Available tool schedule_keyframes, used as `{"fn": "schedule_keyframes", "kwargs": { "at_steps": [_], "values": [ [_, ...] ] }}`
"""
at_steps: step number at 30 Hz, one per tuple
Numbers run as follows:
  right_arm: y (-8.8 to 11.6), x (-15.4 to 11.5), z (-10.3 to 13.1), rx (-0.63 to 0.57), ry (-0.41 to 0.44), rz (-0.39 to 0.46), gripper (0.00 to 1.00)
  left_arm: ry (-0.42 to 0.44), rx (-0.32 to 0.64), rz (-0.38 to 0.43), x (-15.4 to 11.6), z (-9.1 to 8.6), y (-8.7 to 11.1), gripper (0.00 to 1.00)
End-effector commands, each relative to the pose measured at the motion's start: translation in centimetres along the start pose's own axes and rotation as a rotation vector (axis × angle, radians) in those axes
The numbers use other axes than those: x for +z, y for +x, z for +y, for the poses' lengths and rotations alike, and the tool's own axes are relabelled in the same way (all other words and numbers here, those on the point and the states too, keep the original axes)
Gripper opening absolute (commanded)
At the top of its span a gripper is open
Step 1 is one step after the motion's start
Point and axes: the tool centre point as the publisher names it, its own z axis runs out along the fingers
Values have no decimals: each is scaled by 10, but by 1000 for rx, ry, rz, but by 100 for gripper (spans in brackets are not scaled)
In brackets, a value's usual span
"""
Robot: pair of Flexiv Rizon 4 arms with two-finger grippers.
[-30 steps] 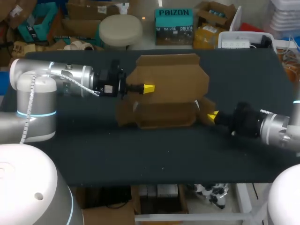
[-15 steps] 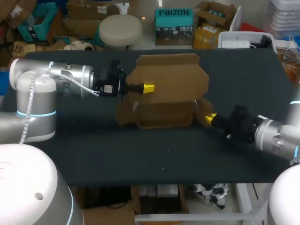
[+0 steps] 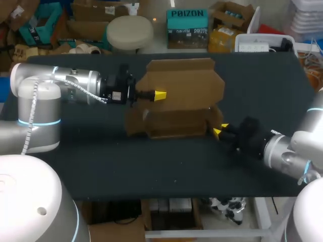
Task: Assemble the packaging by folding the flat box into shape, placing the metal phone stand inside, and closing the box properly
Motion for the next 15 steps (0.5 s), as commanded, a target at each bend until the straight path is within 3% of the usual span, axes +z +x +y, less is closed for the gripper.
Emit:
{"fn": "schedule_keyframes", "kwargs": {
  "at_steps": [1,15],
  "values": [
    [9,4,1,5,1,-59,39,-2,-1,3,0,4,-1,0],
    [28,7,5,37,6,-91,38,-2,-1,3,0,4,-1,0]
  ]
}}
